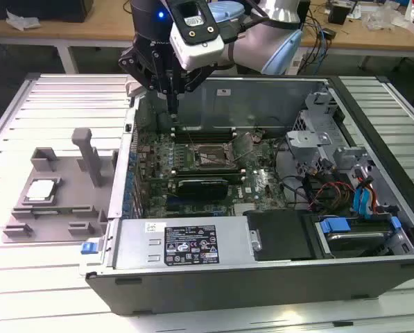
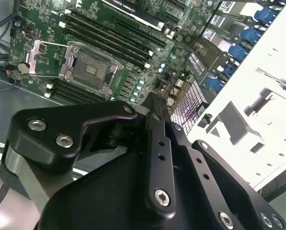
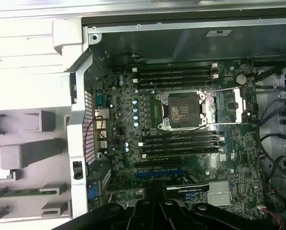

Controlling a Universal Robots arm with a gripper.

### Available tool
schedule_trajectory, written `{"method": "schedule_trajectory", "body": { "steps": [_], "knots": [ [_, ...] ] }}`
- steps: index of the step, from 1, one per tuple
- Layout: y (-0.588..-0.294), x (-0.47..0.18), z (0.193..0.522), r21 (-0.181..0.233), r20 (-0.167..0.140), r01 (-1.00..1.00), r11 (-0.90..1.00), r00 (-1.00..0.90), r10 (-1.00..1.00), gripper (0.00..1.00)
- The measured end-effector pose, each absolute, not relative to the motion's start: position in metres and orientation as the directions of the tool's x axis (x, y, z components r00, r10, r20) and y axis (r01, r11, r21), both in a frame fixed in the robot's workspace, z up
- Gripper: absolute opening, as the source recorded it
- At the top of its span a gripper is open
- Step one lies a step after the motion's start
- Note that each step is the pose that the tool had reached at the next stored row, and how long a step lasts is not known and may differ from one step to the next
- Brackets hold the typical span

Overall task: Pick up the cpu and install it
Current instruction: 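Reach for the cpu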

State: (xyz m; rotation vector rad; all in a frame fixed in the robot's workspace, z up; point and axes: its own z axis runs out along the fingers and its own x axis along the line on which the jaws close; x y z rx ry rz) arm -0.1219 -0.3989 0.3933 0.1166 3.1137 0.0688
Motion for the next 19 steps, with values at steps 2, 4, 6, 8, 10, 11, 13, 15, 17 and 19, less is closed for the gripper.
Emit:
{"method": "schedule_trajectory", "body": {
  "steps": [2, 4, 6, 8, 10, 11, 13, 15, 17, 19],
  "knots": [
    [-0.399, -0.122, 0.393, 0.045, -0.023, 0.074, 0.996, -0.997, 0.075, 0.11],
    [-0.399, -0.122, 0.393, 0.045, -0.023, 0.074, 0.996, -0.997, 0.075, 0.11],
    [-0.399, -0.122, 0.393, 0.045, -0.023, 0.074, 0.996, -0.997, 0.075, 0.11],
    [-0.399, -0.123, 0.393, 0.045, -0.023, 0.074, 0.996, -0.997, 0.075, 0.11],
    [-0.399, -0.125, 0.393, 0.045, -0.023, 0.074, 0.996, -0.997, 0.075, 0.11],
    [-0.399, -0.126, 0.393, 0.045, -0.023, 0.074, 0.996, -0.997, 0.075, 0.11],
    [-0.399, -0.133, 0.393, 0.045, -0.023, 0.074, 0.996, -0.997, 0.075, 0.11],
    [-0.399, -0.142, 0.393, 0.045, -0.023, 0.074, 0.996, -0.997, 0.075, 0.11],
    [-0.399, -0.149, 0.393, 0.045, -0.023, 0.074, 0.996, -0.997, 0.075, 0.11],
    [-0.399, -0.155, 0.393, 0.045, -0.023, 0.074, 0.996, -0.997, 0.075, 0.11]
  ]
}}
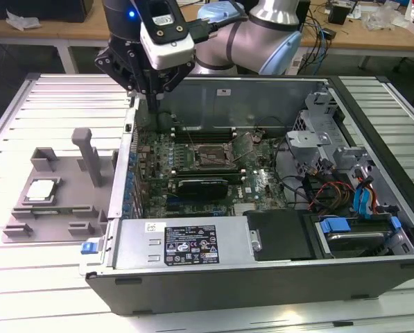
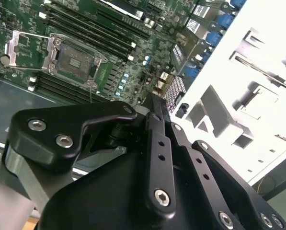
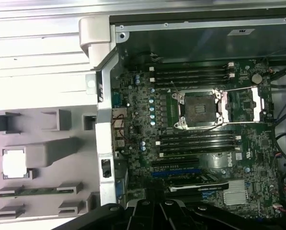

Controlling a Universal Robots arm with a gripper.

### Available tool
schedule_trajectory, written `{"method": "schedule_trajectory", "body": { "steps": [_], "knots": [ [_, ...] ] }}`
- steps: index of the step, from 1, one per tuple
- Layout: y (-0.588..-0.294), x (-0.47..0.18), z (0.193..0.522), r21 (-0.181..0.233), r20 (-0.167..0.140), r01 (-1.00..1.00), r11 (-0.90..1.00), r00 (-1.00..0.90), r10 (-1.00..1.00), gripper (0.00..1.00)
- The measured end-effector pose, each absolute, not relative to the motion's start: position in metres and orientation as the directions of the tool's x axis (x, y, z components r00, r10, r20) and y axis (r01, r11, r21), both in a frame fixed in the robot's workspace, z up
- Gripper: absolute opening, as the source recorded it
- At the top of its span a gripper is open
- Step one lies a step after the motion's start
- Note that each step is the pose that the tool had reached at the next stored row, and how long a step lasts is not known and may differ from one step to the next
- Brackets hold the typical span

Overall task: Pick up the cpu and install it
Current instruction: 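Reach for the cpu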

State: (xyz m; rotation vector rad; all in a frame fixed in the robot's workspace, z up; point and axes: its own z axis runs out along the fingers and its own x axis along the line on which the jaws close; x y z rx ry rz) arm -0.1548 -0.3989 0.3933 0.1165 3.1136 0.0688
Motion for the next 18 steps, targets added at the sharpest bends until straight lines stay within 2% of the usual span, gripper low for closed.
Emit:
{"method": "schedule_trajectory", "body": {
  "steps": [18],
  "knots": [
    [-0.399, -0.212, 0.393, 0.045, -0.025, 0.074, 0.996, -0.997, 0.075, 0.11]
  ]
}}
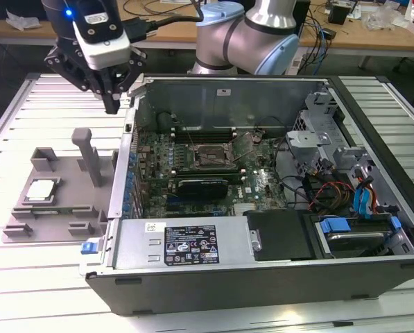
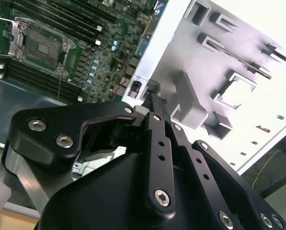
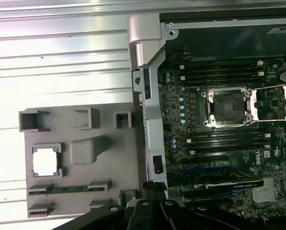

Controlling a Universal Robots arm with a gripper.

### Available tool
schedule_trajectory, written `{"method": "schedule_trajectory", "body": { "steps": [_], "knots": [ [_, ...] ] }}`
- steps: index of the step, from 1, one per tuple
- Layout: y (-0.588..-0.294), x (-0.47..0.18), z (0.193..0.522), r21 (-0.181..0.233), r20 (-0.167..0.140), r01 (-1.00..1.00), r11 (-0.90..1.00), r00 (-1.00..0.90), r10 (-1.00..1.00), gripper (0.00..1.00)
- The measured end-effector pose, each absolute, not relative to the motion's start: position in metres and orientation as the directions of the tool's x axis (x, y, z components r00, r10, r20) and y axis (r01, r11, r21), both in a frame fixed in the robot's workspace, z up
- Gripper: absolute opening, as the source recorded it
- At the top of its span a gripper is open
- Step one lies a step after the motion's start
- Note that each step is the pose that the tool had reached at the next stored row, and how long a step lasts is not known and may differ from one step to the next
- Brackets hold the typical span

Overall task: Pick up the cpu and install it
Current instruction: 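Reach for the cpu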

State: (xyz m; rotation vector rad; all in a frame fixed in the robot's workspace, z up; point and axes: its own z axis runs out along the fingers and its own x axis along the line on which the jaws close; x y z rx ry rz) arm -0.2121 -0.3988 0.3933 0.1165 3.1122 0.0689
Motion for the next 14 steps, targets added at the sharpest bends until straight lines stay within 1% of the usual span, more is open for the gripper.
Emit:
{"method": "schedule_trajectory", "body": {
  "steps": [14],
  "knots": [
    [-0.399, -0.253, 0.393, 0.045, -0.026, 0.074, 0.996, -0.997, 0.075, 0.11]
  ]
}}
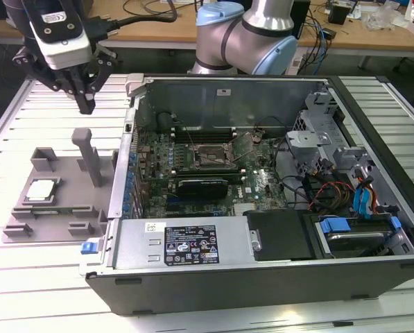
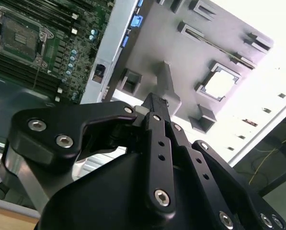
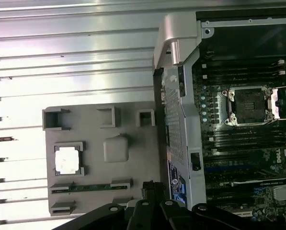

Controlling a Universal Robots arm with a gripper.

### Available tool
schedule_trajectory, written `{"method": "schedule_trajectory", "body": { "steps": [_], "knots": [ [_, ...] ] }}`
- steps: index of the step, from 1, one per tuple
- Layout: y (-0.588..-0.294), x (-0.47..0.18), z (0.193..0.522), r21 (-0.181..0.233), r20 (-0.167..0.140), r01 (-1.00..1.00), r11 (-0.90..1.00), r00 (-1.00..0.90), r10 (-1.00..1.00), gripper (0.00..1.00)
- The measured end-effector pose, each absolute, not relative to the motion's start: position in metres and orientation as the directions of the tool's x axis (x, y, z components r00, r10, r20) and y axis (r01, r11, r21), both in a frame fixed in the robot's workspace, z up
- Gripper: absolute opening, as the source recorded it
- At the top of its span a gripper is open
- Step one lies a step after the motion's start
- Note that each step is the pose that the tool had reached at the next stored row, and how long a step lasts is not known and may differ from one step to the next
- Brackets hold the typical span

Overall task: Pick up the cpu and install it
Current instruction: 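Reach for the cpu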

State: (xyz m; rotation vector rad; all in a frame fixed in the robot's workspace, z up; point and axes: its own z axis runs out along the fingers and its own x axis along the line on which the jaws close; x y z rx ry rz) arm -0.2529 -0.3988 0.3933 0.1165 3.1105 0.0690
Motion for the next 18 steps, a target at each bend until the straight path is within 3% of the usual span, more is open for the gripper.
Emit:
{"method": "schedule_trajectory", "body": {
  "steps": [18],
  "knots": [
    [-0.399, -0.297, 0.392, 0.045, -0.027, 0.074, 0.996, -0.997, 0.075, 0.11]
  ]
}}
